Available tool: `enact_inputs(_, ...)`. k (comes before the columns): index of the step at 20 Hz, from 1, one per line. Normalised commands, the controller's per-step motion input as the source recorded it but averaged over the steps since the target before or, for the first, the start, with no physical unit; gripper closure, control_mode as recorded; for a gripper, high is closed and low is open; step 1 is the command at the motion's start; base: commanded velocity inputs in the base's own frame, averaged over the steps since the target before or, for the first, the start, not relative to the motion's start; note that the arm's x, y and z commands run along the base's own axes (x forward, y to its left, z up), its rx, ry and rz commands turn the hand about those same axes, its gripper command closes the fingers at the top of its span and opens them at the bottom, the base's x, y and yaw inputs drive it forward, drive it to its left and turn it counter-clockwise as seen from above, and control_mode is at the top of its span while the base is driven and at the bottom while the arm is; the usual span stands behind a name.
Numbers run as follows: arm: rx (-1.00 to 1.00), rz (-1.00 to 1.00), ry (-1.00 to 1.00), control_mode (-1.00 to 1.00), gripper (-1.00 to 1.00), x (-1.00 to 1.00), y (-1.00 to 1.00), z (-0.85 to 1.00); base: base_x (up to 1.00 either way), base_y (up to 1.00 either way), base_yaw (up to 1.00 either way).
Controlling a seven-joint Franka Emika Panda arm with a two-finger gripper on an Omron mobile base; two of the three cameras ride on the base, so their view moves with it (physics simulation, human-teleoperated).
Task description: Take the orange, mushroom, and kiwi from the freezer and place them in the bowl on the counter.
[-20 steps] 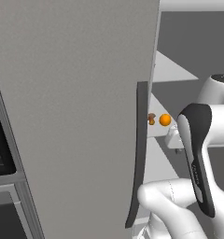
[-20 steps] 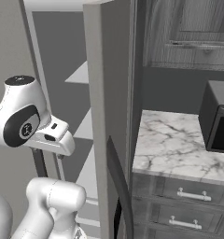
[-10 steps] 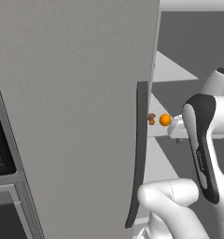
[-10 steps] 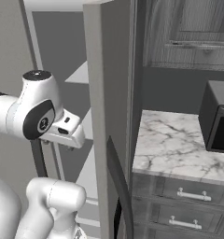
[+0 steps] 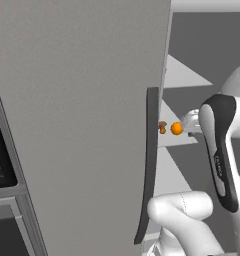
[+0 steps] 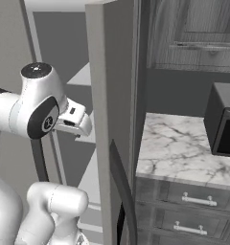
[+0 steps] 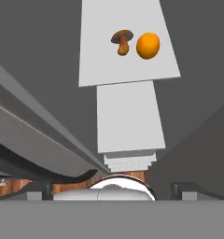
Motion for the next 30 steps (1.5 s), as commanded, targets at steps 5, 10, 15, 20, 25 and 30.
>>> enact_inputs(5,-0.01,0.00,0.06,-1.00,-1.00,0.39,-0.02,0.65,0.00,0.00,0.00)
enact_inputs(10,0.00,0.00,0.15,-1.00,-1.00,0.48,0.00,0.80,0.00,0.00,0.00)
enact_inputs(15,0.01,0.01,0.03,-1.00,-1.00,0.63,-0.12,0.21,0.00,0.00,0.00)
enact_inputs(20,0.01,0.02,0.01,-1.00,-1.00,0.73,-0.14,-0.02,0.00,0.00,0.00)
enact_inputs(25,0.03,0.06,-0.13,-1.00,-1.00,0.61,-0.04,-0.02,0.00,0.00,0.00)
enact_inputs(30,0.08,0.12,-0.38,-1.00,-1.00,0.16,-0.08,0.00,0.00,0.00,0.00)
